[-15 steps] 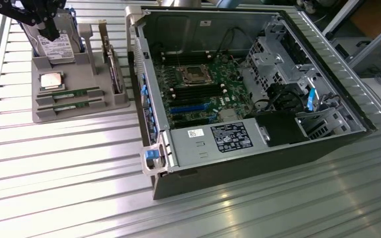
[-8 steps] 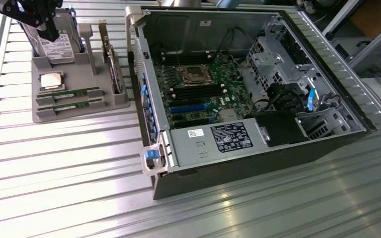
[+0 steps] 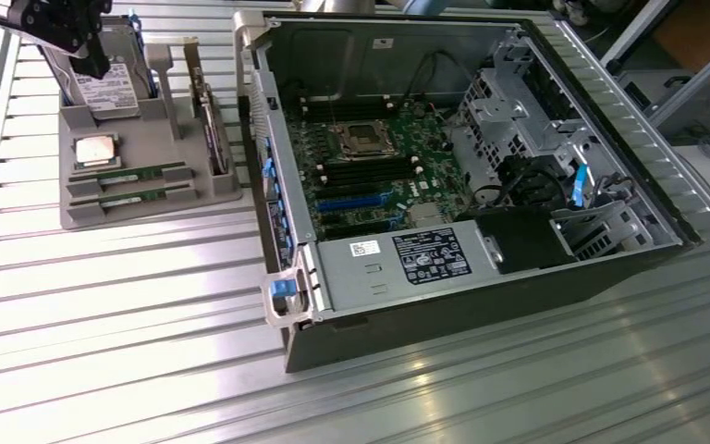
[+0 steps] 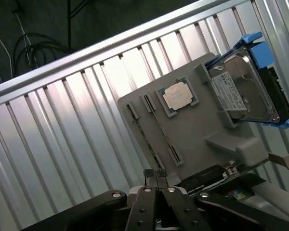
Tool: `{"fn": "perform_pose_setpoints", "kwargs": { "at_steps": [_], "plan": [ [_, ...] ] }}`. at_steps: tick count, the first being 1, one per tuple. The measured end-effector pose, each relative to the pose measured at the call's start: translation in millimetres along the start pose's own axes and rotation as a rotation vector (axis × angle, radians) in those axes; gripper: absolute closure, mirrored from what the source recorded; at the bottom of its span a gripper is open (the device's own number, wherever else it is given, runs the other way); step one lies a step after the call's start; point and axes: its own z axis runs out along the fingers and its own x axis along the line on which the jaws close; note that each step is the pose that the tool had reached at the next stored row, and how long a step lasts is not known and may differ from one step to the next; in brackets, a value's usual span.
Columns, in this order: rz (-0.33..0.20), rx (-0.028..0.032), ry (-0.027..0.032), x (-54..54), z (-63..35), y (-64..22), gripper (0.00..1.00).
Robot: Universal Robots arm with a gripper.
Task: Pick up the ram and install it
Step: 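Pick up the ram and move it above insertion slot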
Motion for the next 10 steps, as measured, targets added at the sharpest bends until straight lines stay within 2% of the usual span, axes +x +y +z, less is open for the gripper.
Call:
{"fn": "perform_pose_setpoints", "kwargs": {
  "at_steps": [5,10],
  "plan": [
    [-0.100,-0.0005,0.0039,0.0,0.3,0.0,0.90],
    [-0.223,-0.0013,0.0081,0.0,0.7,0.0,0.90]
  ]
}}
